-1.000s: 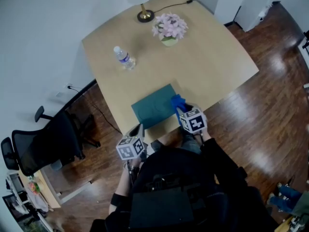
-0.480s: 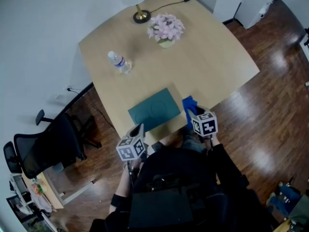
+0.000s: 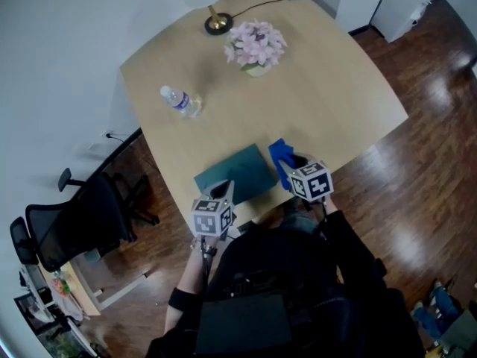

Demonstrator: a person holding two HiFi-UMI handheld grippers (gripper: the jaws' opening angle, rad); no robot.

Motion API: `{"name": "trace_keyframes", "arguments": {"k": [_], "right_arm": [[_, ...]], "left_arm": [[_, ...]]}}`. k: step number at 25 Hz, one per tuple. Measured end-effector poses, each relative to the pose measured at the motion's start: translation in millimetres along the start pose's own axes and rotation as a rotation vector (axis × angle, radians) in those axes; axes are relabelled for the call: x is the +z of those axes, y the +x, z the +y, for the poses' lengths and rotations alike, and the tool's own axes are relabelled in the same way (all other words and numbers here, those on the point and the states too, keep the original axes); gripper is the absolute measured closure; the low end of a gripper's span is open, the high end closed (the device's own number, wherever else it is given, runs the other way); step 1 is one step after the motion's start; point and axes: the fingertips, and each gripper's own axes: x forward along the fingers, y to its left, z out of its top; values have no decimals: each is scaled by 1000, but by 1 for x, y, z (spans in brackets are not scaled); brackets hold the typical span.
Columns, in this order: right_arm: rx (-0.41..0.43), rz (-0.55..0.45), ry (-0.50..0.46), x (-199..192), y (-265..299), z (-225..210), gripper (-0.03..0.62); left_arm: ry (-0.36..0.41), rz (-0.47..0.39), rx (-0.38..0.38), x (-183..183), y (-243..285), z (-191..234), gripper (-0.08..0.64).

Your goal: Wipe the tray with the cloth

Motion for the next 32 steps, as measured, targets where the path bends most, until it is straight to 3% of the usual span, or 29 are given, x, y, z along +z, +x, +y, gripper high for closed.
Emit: {"name": "trace_keyframes", "arguments": {"k": [7,11,14,17,21,32], "right_arm": [[100,-9,-12,55,52,-1,488],[146,-1,20,68,74,-1,488],[169,8,41,73,89,1,488],[177,24,58,74,99,2,488],[204,41,77,67,106,10,488],[231,20,228,52,103,7,488]], "left_arm": [[22,99,-2,3,33,-3,560],[58,155,14,-10,42,-3,560],[37,157,23,-8,41,-4,560],[28,166,31,-5,39,-4,560],[79,199,17,-13,44,-2,560],[86,210,-10,-12,46,1,560]]}}
